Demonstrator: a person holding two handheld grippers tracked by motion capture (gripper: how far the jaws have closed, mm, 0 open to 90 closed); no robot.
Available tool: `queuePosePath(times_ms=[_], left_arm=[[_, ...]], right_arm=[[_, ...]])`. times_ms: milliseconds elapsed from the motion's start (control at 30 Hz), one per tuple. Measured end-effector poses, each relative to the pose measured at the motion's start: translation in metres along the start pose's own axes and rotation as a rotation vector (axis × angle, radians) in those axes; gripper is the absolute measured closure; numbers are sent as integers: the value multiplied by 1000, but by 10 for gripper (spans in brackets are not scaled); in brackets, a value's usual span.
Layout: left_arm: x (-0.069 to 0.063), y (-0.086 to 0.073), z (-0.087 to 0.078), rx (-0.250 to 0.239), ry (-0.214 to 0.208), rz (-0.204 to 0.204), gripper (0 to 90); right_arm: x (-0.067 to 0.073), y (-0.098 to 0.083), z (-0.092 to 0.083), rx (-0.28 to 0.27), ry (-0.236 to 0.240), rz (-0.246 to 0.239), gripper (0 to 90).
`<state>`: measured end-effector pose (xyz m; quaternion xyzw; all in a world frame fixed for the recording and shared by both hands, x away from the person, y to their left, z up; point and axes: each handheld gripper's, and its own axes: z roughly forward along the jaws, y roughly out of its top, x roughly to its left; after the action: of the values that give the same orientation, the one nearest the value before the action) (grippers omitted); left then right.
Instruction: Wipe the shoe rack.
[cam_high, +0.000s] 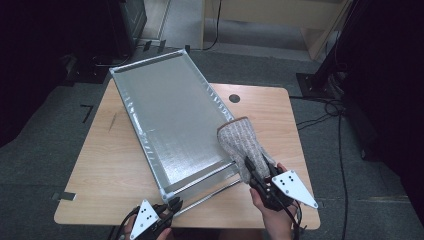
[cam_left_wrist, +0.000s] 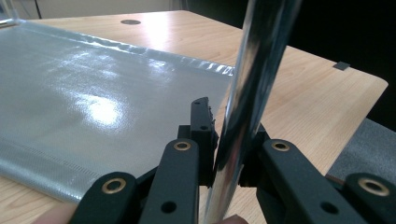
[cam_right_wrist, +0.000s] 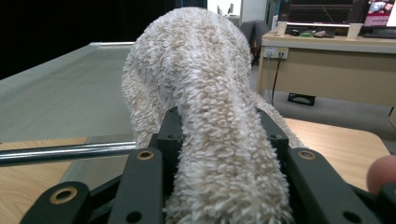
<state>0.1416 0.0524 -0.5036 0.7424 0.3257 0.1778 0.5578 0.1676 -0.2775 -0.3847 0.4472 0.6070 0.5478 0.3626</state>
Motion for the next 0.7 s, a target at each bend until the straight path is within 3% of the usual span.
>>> queuePosePath(times_ms=[167,400,533,633,700], left_arm=[[1,0,1,7,0,-14,817],[1,0,3,3,-3,-21,817],[1,0,3,2,-3,-20,818],[1,0,3,3,-5,-18,817],[1,0,3,2,-8,-19,817]], right_arm=[[20,-6,1,-3,30,-15,636],[71,-11,-3,3,214,-67,635],[101,-14,-7,-2,317,-133,633],[112,-15,-10,-7,320,-182,633],[108,-14,-9,-1,323,-170,634]])
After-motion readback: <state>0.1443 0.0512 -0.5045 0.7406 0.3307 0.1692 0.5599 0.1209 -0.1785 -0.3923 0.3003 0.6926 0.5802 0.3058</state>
